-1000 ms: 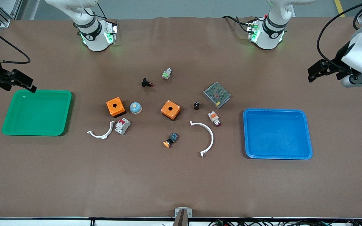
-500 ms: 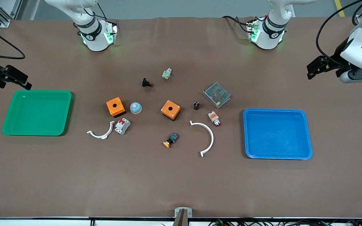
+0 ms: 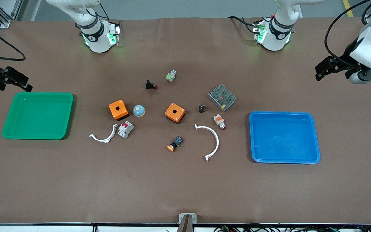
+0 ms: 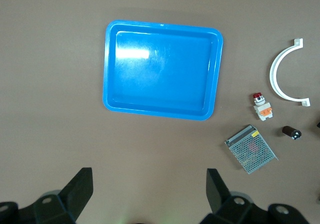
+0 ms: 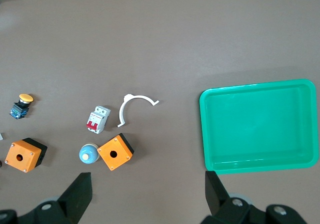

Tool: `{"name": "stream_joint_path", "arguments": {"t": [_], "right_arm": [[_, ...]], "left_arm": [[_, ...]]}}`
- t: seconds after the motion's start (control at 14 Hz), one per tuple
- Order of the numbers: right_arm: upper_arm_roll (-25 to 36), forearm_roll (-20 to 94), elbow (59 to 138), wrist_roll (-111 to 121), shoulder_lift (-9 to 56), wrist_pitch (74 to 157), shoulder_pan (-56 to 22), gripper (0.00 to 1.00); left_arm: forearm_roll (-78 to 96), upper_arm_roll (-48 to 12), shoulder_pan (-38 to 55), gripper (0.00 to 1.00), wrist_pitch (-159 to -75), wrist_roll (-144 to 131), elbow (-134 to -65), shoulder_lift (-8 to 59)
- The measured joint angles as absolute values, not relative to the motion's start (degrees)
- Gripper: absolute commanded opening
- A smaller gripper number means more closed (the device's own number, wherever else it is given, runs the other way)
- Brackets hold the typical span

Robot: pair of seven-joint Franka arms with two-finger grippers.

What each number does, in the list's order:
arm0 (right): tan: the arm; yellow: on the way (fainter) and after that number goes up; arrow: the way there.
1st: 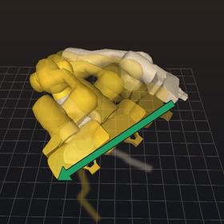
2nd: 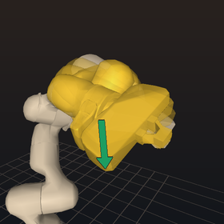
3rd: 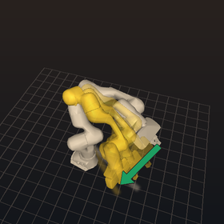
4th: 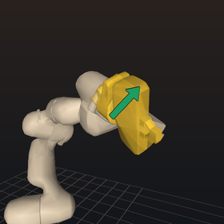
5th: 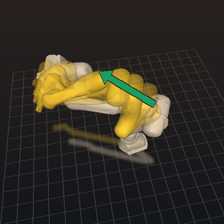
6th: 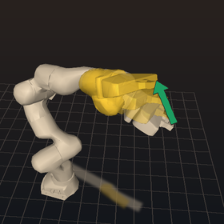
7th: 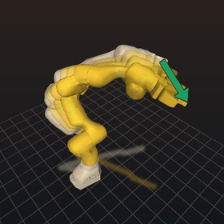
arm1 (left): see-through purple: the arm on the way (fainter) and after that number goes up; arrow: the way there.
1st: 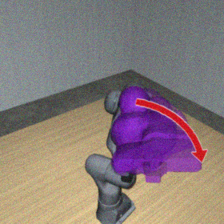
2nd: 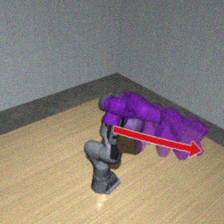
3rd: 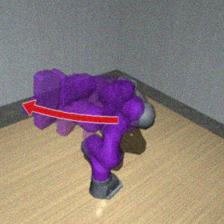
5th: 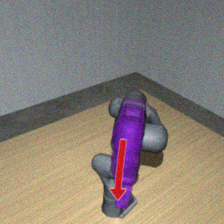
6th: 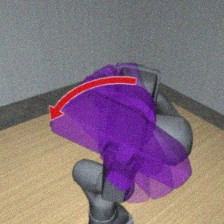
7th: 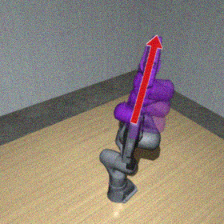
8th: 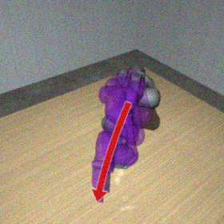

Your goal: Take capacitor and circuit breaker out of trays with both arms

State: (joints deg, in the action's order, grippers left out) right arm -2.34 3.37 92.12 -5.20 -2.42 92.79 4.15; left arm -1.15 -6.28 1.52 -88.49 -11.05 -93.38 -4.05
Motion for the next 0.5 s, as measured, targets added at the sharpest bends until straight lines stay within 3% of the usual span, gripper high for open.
{"name": "stream_joint_path", "arguments": {"t": [0.5], "right_arm": [[-2.4,3.4,92.1,-5.2,-2.4,92.8,4.1,1.0]], "left_arm": [[-1.1,-6.2,1.5,1.0,-88.5,-11.0,-92.9,-4.1]]}}
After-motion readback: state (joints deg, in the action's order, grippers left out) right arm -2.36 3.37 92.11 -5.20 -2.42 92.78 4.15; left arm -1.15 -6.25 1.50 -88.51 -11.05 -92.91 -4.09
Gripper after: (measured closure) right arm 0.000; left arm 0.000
